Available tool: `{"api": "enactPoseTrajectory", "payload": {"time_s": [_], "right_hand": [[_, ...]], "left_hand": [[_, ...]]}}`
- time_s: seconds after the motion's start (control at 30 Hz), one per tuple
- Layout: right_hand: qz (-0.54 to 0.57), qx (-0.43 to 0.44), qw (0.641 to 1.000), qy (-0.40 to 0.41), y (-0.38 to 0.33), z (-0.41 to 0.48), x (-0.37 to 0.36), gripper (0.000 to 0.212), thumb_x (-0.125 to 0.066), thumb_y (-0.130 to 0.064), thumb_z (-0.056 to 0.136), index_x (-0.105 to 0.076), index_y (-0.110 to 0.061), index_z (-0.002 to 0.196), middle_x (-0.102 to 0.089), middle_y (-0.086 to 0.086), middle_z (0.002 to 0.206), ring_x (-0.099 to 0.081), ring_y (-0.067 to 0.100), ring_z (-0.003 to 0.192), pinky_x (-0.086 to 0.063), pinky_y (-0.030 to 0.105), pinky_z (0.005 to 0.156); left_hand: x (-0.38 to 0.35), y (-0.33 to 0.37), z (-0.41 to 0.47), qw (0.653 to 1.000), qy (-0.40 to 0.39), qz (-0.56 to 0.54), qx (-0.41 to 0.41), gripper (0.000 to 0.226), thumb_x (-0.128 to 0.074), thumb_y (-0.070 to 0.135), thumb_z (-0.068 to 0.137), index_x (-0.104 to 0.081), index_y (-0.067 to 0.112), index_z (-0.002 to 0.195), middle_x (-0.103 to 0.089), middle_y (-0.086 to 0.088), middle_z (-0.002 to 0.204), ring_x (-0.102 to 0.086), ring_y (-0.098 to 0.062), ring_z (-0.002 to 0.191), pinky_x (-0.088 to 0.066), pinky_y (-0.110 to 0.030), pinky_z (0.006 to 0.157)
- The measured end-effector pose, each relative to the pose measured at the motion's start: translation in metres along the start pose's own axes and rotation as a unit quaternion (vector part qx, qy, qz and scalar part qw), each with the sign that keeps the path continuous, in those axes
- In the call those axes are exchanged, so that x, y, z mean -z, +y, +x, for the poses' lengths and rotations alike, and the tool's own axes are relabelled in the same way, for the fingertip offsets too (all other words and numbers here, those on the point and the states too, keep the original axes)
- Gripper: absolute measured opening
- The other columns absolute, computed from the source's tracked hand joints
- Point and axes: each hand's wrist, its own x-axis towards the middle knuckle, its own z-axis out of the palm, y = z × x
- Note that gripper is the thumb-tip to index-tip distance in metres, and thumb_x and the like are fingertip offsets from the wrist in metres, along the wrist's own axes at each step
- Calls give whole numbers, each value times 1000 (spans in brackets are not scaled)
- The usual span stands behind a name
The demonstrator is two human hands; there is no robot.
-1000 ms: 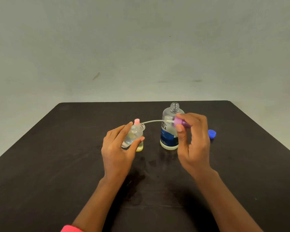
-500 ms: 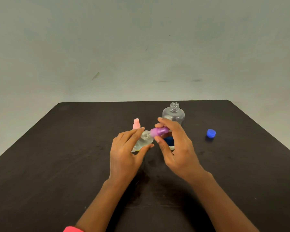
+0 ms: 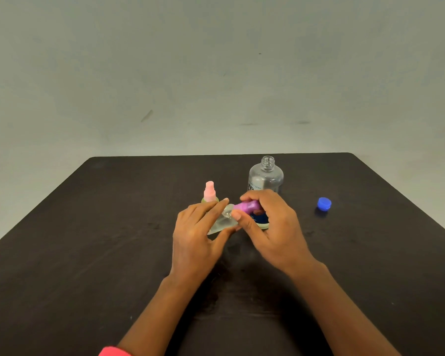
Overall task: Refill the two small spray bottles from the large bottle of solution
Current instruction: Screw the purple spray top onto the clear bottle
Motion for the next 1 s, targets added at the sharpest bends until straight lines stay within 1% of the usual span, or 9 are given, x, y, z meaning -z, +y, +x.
{"api": "enactPoseTrajectory", "payload": {"time_s": [0.1, 0.23, 0.37, 0.5, 0.6, 0.67, 0.77, 0.87, 1.0], "right_hand": [[57, -11, 998, -17, -2, 0, 2, 48, -63, -33, 87, -51, -16, 130, -59, -5, 121, -57, 9, 112, -50, 23, 91], [56, 41, 997, -23, -3, 1, 1, 36, -64, -2, 84, -59, -12, 118, -63, 0, 112, -60, 10, 104, -50, 20, 88], [56, -21, 998, -21, -1, 1, 1, 17, -68, -26, 87, -64, -15, 100, -66, -5, 93, -63, 10, 84, -53, 19, 70], [25, -27, 999, -11, 2, 0, 2, 28, -62, -44, 87, -62, -17, 94, -63, -7, 87, -61, 12, 77, -52, 29, 65], [62, -6, 998, -31, -2, 0, 1, 39, -67, -32, 85, -56, -18, 120, -61, -5, 113, -60, 10, 103, -53, 21, 82], [59, 21, 998, -33, -2, -1, 0, 38, -69, -15, 85, -57, -15, 120, -62, -2, 114, -59, 9, 105, -48, 16, 87], [10, 0, 1000, -8, -4, 0, 0, 19, -64, -29, 89, -63, -16, 103, -65, -8, 97, -61, 7, 90, -51, 19, 78], [-40, -28, 999, 14, -2, 1, 3, 38, -50, -53, 91, -63, -17, 88, -61, -10, 80, -58, 9, 75, -50, 28, 66], [29, 6, 999, -16, -4, 2, 5, 31, -66, -29, 88, -61, -15, 115, -64, -4, 103, -61, 11, 96, -53, 23, 80]], "left_hand": [[1, 0, 1, 1000, 3, -2, 14, 46, -64, 41, 80, -67, 10, 113, -69, -1, 108, -56, -7, 98, -39, -19, 86], [2, -3, 3, 999, 12, 6, 30, 46, -68, 41, 76, -68, 10, 111, -69, -1, 107, -55, -5, 98, -35, -12, 88], [2, -7, 2, 1000, 15, 17, 5, 43, -68, 37, 77, -68, 11, 112, -69, -2, 107, -55, -8, 99, -41, -21, 84], [0, -6, 0, 1000, 4, 7, 5, 44, -66, 38, 78, -67, 12, 114, -68, -1, 110, -55, -9, 100, -43, -25, 84], [2, -3, 2, 1000, 11, -2, 19, 44, -65, 39, 78, -67, 12, 113, -68, 0, 107, -54, -6, 98, -41, -22, 84], [3, -4, 3, 1000, 21, -5, 22, 44, -67, 39, 77, -67, 11, 112, -68, -1, 107, -55, -6, 98, -42, -23, 84], [3, -5, 2, 1000, 17, 5, 9, 43, -68, 37, 77, -67, 12, 112, -68, -2, 108, -54, -8, 100, -44, -25, 83], [0, -5, 0, 1000, 1, 16, -12, 43, -68, 38, 77, -68, 12, 112, -68, -1, 109, -56, -10, 100, -43, -26, 84], [1, -5, 2, 1000, 8, 5, 5, 45, -68, 38, 77, -66, 12, 114, -68, -2, 109, -56, -9, 99, -42, -25, 84]]}}
